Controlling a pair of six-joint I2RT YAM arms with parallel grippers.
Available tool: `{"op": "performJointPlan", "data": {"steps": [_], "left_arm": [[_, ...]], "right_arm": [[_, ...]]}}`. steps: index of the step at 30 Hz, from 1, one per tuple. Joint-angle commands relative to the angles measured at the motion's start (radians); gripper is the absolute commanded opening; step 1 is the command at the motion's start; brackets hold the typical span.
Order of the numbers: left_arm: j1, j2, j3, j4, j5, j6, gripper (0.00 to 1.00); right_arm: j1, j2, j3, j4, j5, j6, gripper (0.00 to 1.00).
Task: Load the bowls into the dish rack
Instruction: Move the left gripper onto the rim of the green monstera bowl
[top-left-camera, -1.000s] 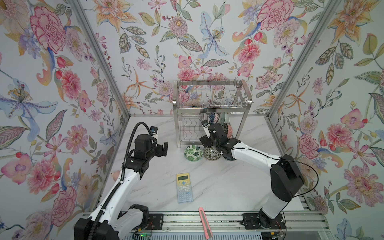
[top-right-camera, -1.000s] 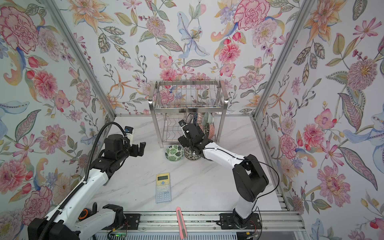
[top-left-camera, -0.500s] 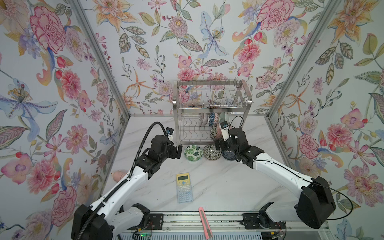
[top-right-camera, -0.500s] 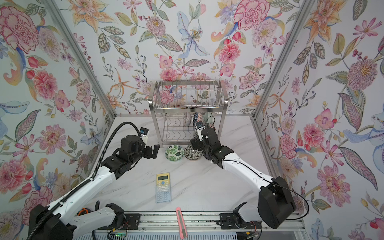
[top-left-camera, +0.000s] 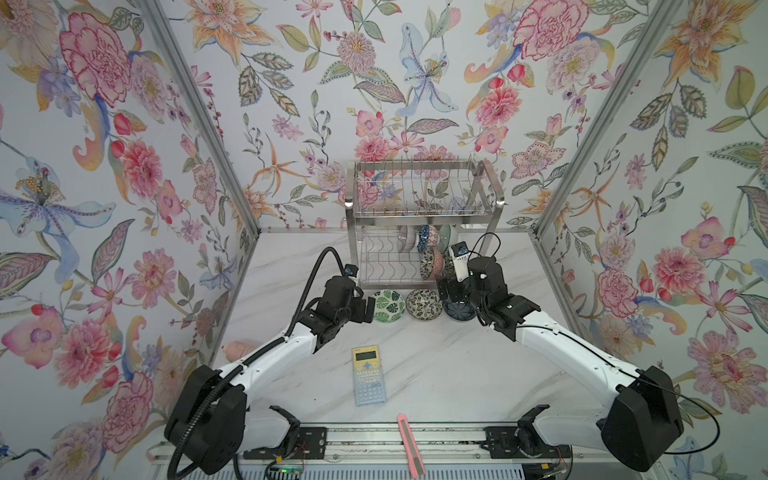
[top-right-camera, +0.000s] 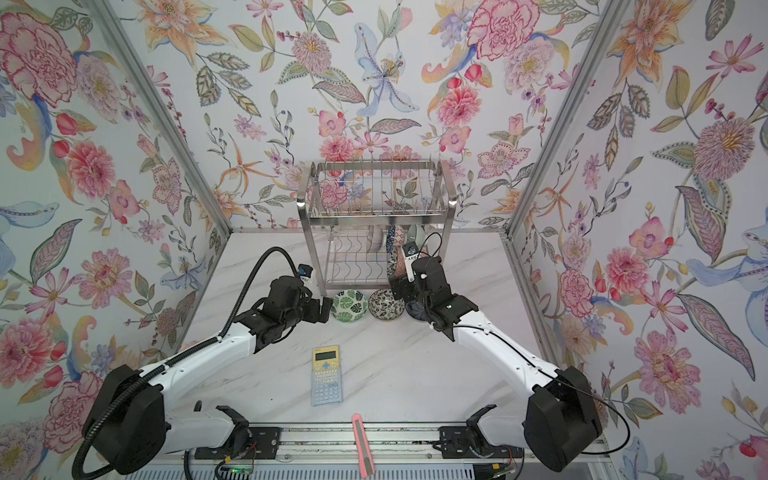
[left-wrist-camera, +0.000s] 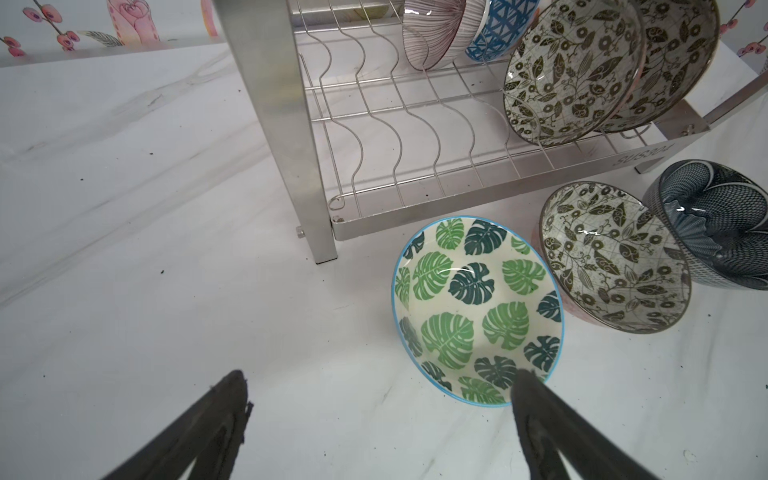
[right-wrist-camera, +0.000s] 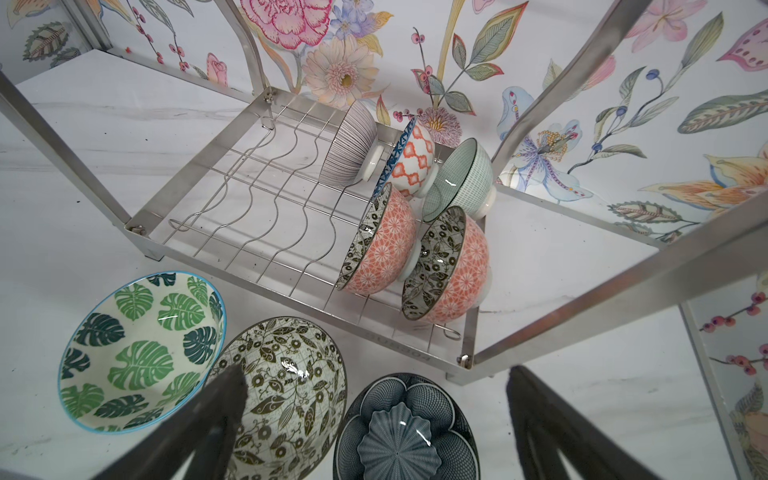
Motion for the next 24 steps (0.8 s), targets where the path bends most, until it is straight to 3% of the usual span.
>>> {"op": "performJointPlan", "data": {"steps": [1,24], "left_arm": [[-0.008,0.034,-0.011,0.034,0.01,-0.02,0.99],[0.009,0.19,-0.035,0.149,0.048,-0.042,0.99]], "right_arm": [[-0.004,-0.008,-0.003,-0.021,-0.01,0.017,0.99],[-0.018,-0.018,0.009,-0.071,-0.013,0.017,0.99]]}}
